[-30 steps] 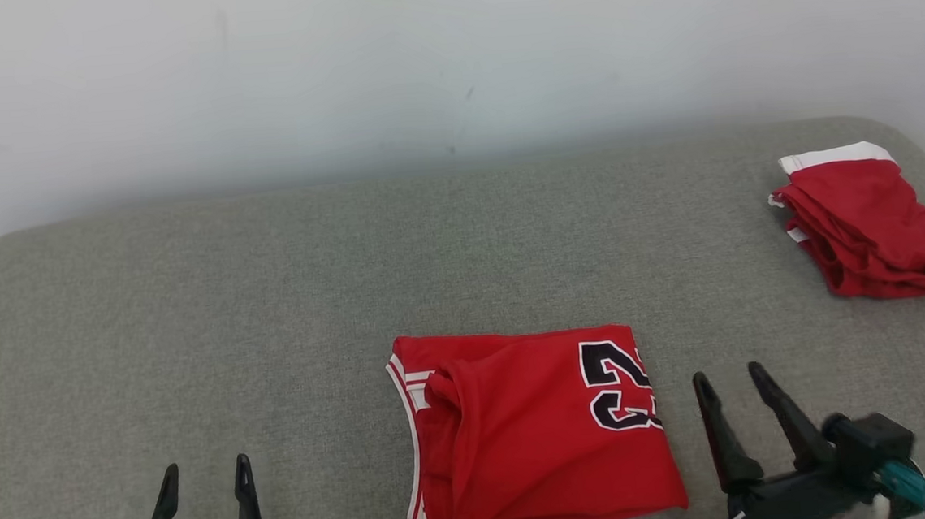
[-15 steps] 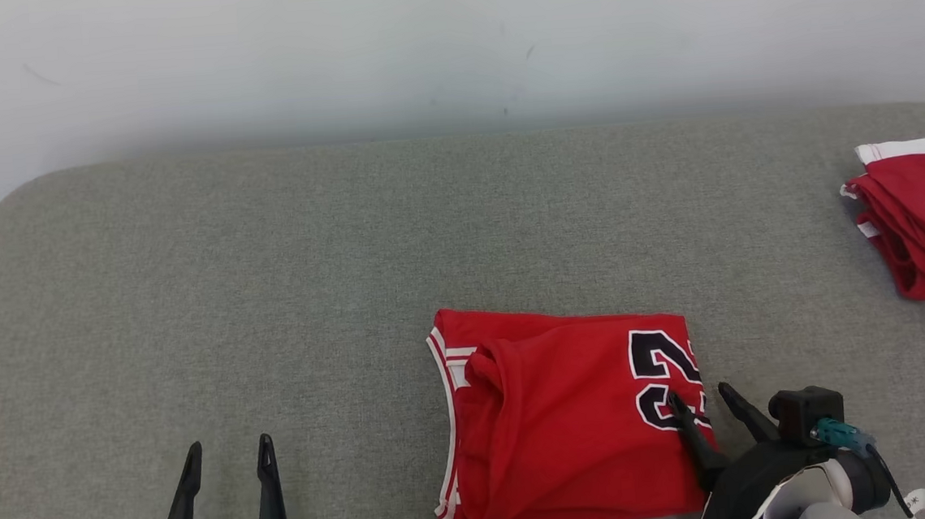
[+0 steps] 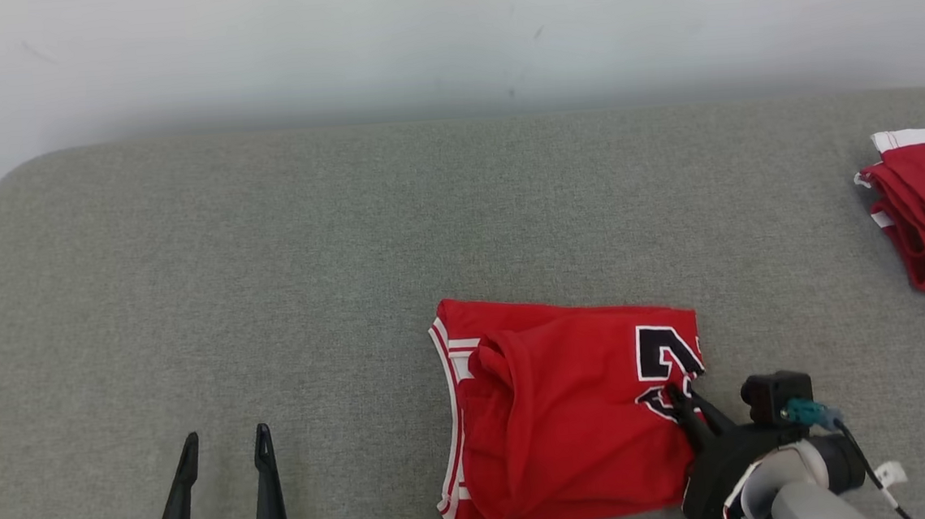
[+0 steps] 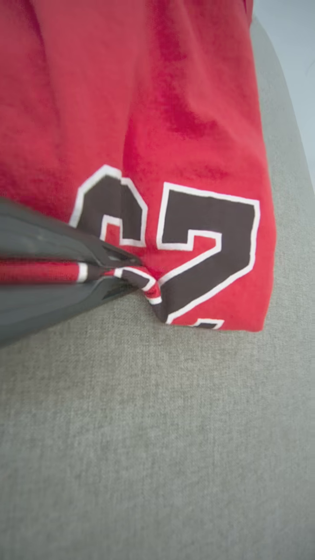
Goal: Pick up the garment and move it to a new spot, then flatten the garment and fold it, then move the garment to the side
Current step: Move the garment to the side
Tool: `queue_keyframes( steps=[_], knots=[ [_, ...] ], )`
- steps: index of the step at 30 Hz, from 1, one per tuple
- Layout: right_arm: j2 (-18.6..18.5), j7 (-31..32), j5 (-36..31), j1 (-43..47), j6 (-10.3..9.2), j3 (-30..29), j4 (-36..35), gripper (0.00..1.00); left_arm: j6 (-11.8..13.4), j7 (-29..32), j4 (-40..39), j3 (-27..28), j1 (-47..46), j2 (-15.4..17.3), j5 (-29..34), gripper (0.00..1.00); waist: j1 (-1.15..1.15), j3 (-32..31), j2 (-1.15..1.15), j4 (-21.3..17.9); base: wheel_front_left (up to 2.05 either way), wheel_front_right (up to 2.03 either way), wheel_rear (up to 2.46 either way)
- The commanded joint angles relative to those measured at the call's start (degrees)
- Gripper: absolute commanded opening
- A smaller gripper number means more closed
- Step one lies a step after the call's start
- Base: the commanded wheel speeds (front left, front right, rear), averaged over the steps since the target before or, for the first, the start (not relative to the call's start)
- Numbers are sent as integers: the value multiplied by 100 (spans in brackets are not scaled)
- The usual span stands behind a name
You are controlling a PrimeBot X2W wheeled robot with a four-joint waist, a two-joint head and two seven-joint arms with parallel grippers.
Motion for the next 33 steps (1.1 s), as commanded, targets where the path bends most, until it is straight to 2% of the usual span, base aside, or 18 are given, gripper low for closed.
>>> queue_keyframes(
  steps=[1,8,17,18,27,33],
  knots=[
    [-93,15,26,-187,-1,74,23,0,15,-18,-29,-20,-71,-5,-50,100,0,62,0,-40,0,0,0],
    [-658,149,82,-1249,-1,546,-198,0,45,-17,-124,-223,-373,-4,-112,100,0,538,0,-149,0,0,0],
    [-1860,392,372,-2511,-1,1020,-729,0,114,-17,-400,-427,-904,0,23,100,0,1533,0,-560,0,0,0],
    [-1860,392,372,-2511,-1,1020,-729,0,114,-17,-400,-427,-904,0,23,100,0,1533,0,-560,0,0,0],
    [-3072,445,846,-3342,-1,1099,-1089,0,22,-17,-645,-353,-1307,54,371,100,0,2219,0,-1100,0,0,0],
    [-3612,541,1054,-3748,-1,1145,-1128,0,12,-17,-877,-288,-1378,136,526,100,0,2423,0,-1389,0,0,0]
  ],
)
